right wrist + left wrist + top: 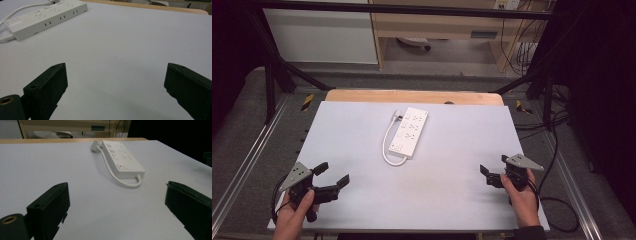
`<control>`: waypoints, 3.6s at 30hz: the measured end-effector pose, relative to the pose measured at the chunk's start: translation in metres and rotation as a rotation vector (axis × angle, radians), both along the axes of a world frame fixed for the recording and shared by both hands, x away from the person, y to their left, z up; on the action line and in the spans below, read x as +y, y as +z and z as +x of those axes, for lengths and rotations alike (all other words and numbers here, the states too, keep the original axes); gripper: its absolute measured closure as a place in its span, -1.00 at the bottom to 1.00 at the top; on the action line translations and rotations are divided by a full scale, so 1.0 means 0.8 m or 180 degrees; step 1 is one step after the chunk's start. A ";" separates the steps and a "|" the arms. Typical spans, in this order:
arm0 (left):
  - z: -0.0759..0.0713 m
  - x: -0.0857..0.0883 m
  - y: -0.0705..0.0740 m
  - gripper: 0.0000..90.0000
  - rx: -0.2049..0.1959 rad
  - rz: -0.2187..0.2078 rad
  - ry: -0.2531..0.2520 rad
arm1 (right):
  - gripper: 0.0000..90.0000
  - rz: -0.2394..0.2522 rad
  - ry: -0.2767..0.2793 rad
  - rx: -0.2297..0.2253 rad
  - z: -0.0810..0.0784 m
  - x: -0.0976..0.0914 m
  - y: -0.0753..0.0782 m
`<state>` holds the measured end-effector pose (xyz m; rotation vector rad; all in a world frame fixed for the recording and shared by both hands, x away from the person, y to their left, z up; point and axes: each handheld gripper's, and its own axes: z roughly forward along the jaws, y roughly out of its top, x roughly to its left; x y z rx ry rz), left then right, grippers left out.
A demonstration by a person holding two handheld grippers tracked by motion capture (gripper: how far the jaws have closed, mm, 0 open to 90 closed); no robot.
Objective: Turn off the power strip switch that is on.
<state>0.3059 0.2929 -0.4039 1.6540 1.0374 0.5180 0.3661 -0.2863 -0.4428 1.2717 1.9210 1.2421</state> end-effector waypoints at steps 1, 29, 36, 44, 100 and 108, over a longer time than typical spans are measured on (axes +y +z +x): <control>0.000 0.000 0.000 -0.87 0.0004 0.0002 0.0001 | -0.88 -0.0006 0.0014 0.0005 0.000 0.000 0.000; -0.001 -0.004 0.004 -0.87 -0.0063 -0.0070 -0.0066 | -0.92 -0.0250 0.0167 0.0005 -0.003 0.021 0.001; 0.009 -0.005 0.003 -0.85 0.0100 -0.0280 -0.0094 | -0.92 -0.0231 0.0211 -0.0001 -0.004 0.022 0.001; 0.025 -0.002 0.012 -0.84 0.0164 -0.0180 0.0006 | -0.91 -0.0263 0.0318 -0.0016 -0.006 0.029 0.002; 0.158 -0.120 0.040 -0.46 0.0178 0.0365 -0.0224 | -0.91 -0.0259 0.0382 0.0011 -0.006 0.037 0.003; 0.166 -0.130 0.030 0.28 0.0256 0.0361 -0.0255 | -0.91 -0.0195 0.0363 0.0015 -0.005 0.034 0.002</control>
